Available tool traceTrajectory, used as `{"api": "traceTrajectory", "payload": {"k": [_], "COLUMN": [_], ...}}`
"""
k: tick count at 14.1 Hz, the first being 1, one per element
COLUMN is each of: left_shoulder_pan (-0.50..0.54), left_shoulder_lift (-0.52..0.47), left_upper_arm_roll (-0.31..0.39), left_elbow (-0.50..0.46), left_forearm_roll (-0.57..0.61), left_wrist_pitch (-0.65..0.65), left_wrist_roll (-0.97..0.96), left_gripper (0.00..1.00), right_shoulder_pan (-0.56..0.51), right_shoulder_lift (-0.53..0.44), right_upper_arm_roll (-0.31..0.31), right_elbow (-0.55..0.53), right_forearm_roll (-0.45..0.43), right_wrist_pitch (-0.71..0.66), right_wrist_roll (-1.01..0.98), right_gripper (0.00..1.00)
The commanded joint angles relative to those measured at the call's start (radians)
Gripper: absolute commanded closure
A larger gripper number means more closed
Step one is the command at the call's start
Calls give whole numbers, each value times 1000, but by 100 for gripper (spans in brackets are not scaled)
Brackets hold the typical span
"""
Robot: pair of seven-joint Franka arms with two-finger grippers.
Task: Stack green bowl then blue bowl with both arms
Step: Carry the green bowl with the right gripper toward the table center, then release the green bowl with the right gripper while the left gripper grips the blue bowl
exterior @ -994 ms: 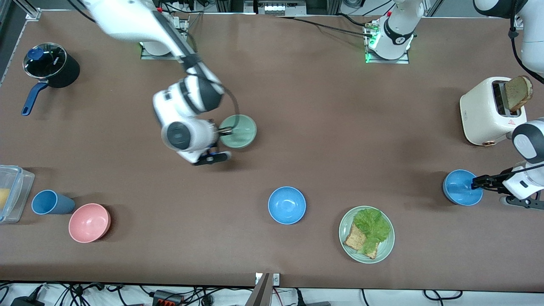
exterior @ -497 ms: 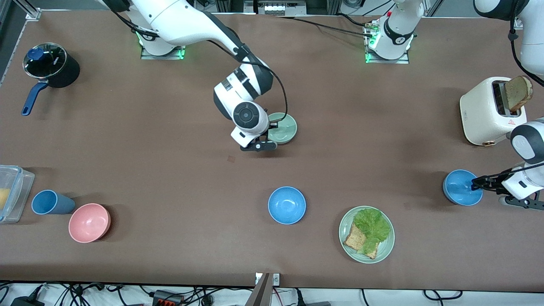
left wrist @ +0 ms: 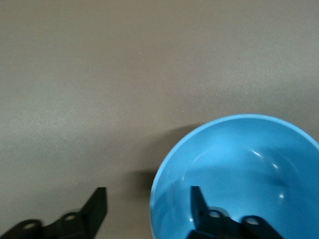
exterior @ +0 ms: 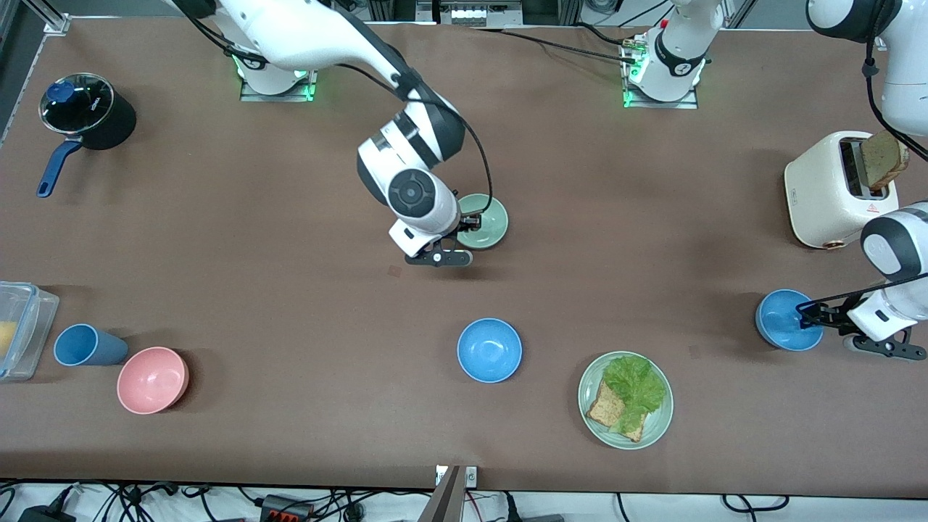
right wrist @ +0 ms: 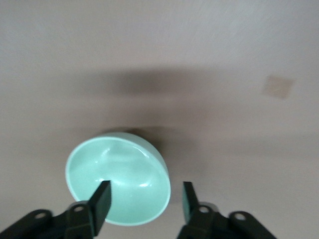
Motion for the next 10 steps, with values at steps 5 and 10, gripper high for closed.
{"api": "traceTrajectory", "payload": {"k": [5,10], "left_shoulder_pan": [3,0], "left_shoulder_lift": [-13,-38], "left_upper_arm_roll": [-11,-19], "left_elbow": [1,4], "left_forearm_roll": [4,11], "left_wrist_pitch": [-31,-106], "left_wrist_roll": [40,248], "left_gripper": [91,97], "right_shoulder_pan": [-226,-364], "right_shoulder_lift": [-220,-304], "right_upper_arm_roll": [-81,-97], "right_elbow": [-9,-9], "right_forearm_roll": [-73,-142], "right_wrist_pitch": [-115,-212], "right_wrist_roll": [-133,-173], "right_gripper": [0,0]}}
